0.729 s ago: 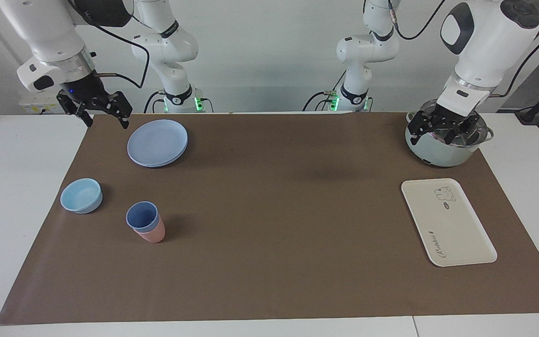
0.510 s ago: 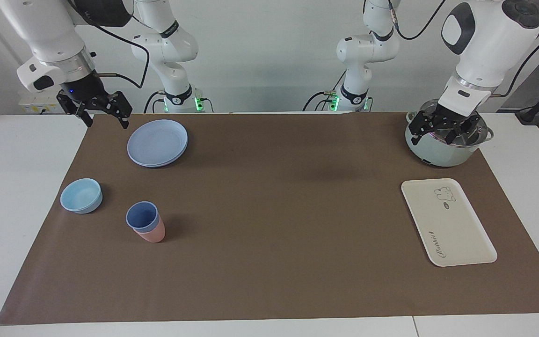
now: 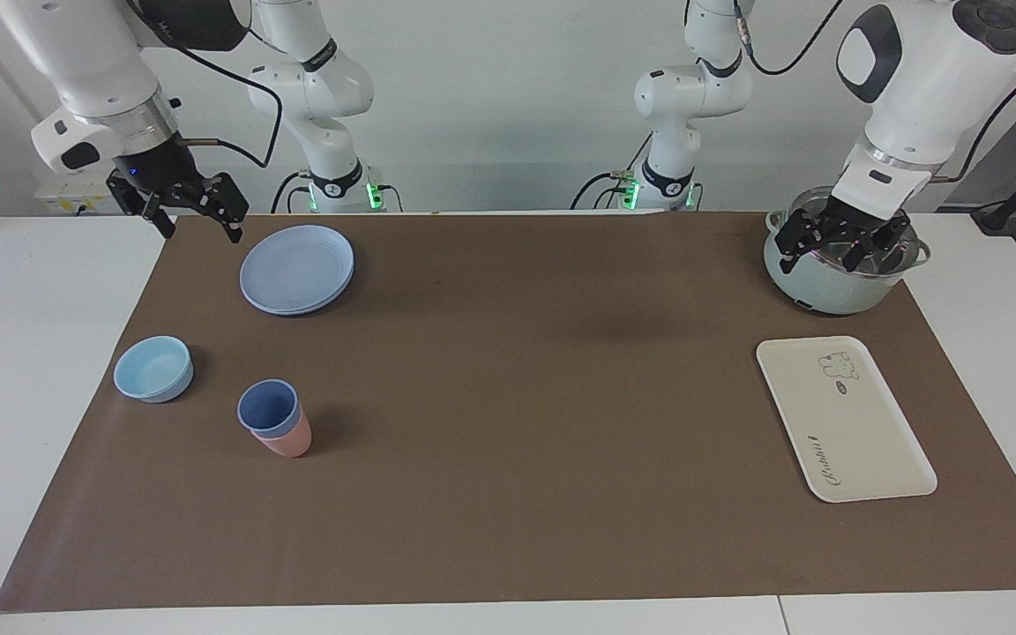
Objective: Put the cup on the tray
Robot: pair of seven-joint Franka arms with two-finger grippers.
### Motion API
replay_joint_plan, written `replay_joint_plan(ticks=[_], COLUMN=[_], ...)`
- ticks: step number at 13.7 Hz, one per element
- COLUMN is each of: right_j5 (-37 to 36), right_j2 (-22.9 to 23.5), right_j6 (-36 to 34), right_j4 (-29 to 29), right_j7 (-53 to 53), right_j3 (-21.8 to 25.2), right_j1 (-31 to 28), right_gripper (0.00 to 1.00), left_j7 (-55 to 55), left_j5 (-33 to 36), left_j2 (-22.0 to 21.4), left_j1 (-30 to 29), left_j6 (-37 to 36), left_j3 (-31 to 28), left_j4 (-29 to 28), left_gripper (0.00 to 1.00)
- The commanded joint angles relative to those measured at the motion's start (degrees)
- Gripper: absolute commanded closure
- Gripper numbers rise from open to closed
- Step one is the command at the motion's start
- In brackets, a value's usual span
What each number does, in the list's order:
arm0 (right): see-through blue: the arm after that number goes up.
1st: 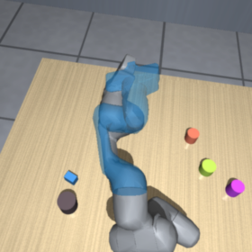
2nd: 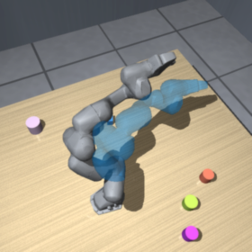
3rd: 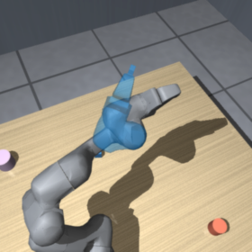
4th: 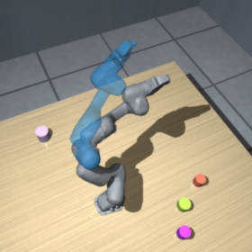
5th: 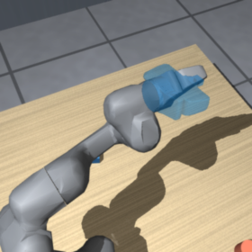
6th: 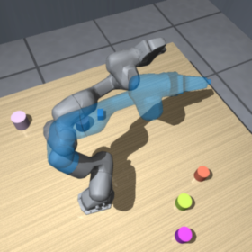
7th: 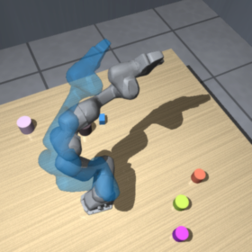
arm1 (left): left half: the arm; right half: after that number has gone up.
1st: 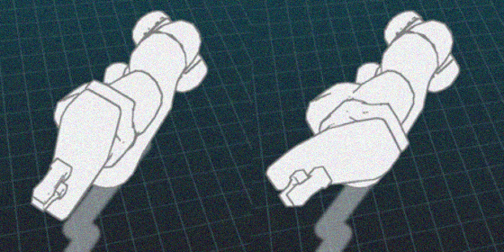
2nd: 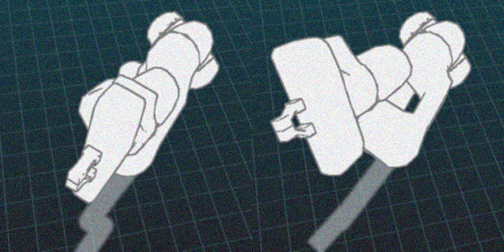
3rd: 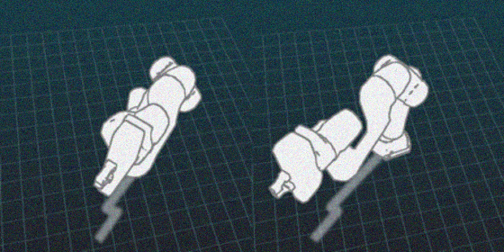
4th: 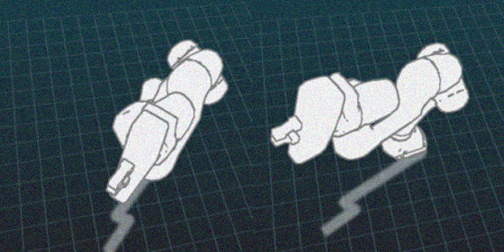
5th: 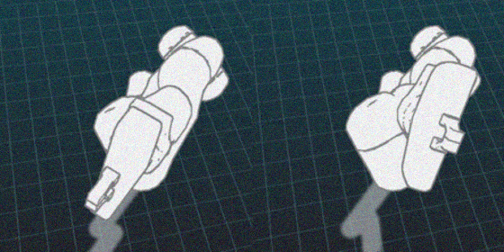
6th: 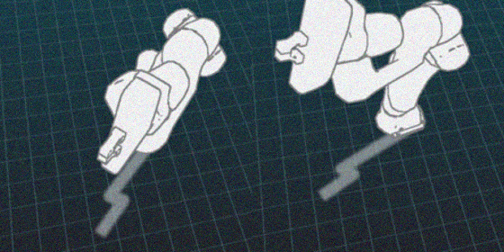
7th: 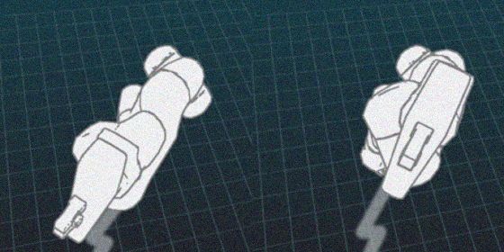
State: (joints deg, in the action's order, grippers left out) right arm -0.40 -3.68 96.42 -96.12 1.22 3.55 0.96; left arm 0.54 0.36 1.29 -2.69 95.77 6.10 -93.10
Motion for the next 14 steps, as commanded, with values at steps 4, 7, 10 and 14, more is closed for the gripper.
replay_joint_plan(ticks=[4, 7, 10, 14], right_j5=[11.2, 23.3, 37.1, 59.1], right_j2=[-1.9, -1.4, 3.1, 12.9], right_j6=[19.3, 23.8, 28.6, 28.6], right_j4=[-12.9, -19.6, -21.5, -20.9], right_j7=[-28.8, -56.9, -75.9, -101.0], right_j3=[0.0, 0.1, 0.1, 0.0], right_j1=[-6.0, -10.8, -13.9, -17.0], right_gripper=[0.00, 0.00, 0.00, 0.00], left_j7=[-0.2, -0.2, -0.2, -0.2], left_j5=[-0.1, -0.1, -0.1, -0.1], left_j2=[-1.5, -1.5, -1.5, -1.5], left_j1=[-0.6, -0.6, -0.6, -0.6], left_j6=[0.0, 0.0, 0.0, 0.0], left_j3=[0.2, 0.2, 0.2, 0.1], left_j4=[-1.6, -1.6, -1.6, -1.6], left_gripper=[0.00, 0.00, 0.00, 0.00])
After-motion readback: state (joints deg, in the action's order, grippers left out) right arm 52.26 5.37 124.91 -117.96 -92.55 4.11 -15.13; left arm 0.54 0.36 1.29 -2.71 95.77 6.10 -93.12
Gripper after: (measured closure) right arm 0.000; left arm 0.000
